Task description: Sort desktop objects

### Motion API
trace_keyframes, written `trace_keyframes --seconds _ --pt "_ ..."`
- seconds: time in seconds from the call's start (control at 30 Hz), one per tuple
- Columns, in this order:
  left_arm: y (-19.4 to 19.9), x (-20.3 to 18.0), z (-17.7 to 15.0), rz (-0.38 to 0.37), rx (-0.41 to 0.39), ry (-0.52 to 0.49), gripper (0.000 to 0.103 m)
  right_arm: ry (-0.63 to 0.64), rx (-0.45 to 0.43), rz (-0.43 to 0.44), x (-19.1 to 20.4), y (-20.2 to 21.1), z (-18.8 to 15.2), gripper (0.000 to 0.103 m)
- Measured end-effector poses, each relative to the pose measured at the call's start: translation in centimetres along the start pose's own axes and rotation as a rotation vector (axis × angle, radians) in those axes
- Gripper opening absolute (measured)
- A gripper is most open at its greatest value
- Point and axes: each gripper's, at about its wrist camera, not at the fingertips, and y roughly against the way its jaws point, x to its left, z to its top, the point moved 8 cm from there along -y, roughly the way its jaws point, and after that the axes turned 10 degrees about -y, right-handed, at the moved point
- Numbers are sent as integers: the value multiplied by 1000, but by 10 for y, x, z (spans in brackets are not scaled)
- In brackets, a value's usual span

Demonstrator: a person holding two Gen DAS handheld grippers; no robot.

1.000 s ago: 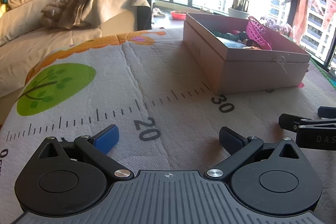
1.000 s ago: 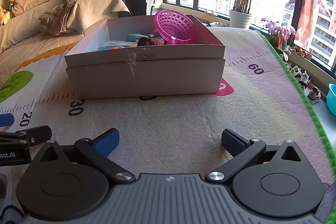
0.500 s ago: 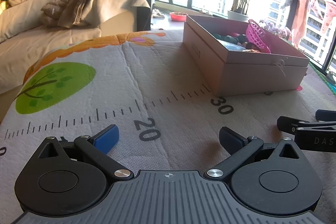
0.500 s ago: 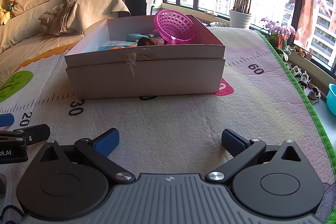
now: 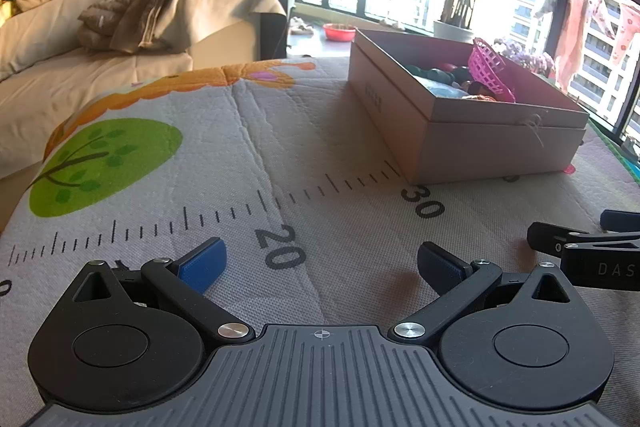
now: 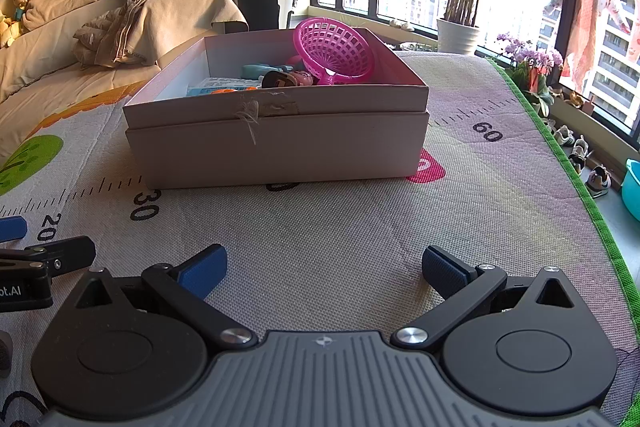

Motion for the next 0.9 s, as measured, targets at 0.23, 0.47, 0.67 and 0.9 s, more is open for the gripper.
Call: trace_keyframes --seconds 0.23,0.47,0.67,0.9 --pt "0 0 0 1 0 -1 103 0 0 0 0 0 0 103" --pt "-1 1 0 -1 -1 1 103 0 0 0 0 0 0 103" --pt "0 0 0 -8 -6 11 103 0 0 0 1 0 0 103" --pt "0 1 0 -8 -6 11 103 0 0 0 0 -1 0 103"
